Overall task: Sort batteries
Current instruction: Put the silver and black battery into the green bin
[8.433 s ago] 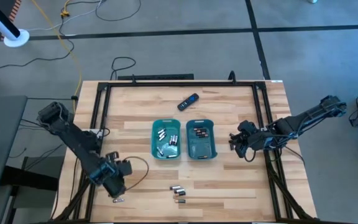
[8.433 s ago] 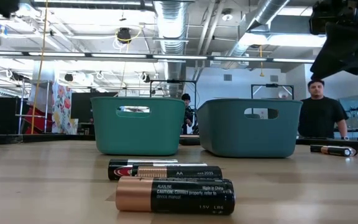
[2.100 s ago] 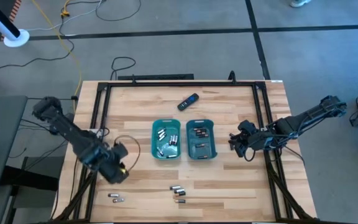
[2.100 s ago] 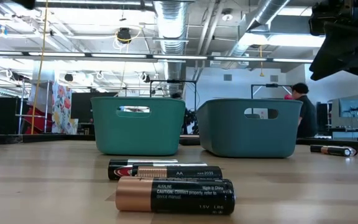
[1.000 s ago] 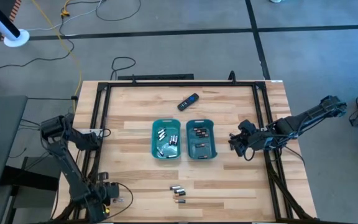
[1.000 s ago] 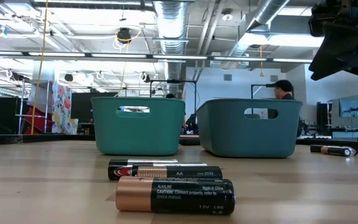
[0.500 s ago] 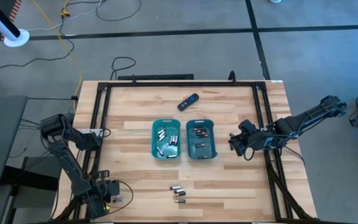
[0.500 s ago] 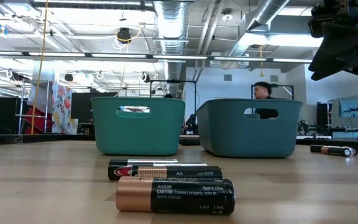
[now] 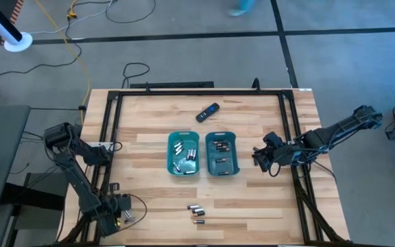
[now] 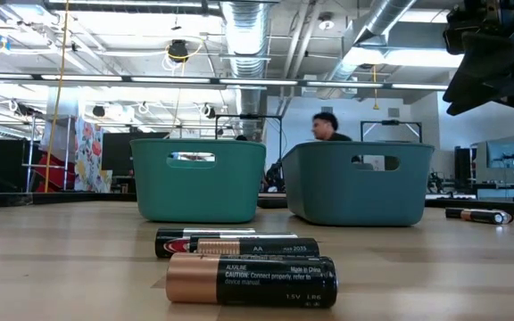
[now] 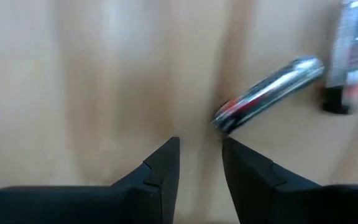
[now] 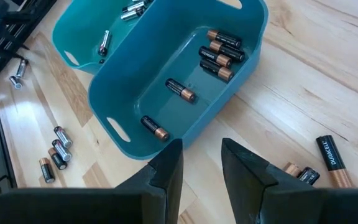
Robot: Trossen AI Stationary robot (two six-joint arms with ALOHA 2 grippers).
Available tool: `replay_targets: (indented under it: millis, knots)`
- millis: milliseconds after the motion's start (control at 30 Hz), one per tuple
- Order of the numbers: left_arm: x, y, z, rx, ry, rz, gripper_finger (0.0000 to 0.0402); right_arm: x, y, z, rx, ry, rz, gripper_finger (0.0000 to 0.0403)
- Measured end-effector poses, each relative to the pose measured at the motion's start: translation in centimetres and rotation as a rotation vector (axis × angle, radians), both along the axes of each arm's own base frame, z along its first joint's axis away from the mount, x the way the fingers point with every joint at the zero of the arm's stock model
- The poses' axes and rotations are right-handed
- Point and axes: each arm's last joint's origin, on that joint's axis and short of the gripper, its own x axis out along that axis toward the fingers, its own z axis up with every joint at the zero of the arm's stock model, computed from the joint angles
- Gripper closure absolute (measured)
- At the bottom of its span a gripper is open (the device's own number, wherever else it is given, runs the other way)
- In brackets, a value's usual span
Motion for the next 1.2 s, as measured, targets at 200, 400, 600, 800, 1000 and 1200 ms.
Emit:
replay_targets:
  millis: [200,400,600,800,1000,1200]
  knots:
    - [-0.1,0.2,0.8,-0.022,-0.014,-0.070,0.0286,0.0,0.0,0.0,0.000,0.000,0.000,0.0276]
    - [0.2,0.3,0.9,-0.021,-0.019,-0.154,0.0286,0.0,0.0,0.0,0.007,-0.002,-0.006,0.0276]
    - [1.4,0.8,0.9,-0.015,-0.024,-0.185,0.0286,0.0,0.0,0.0,0.020,-0.005,-0.019,0.0276]
    - [2.4,1.5,0.9,0.004,-0.021,-0.221,0.0286,0.0,0.0,0.0,0.021,-0.006,-0.020,0.0276]
    - [2.8,2.0,0.9,0.026,-0.019,-0.241,0.0286,0.0,0.0,0.0,0.021,-0.006,-0.020,0.0276]
    - [2.7,2.4,1.1,0.048,0.000,-0.204,0.0286,0.0,0.0,0.0,0.021,-0.006,-0.020,0.0276]
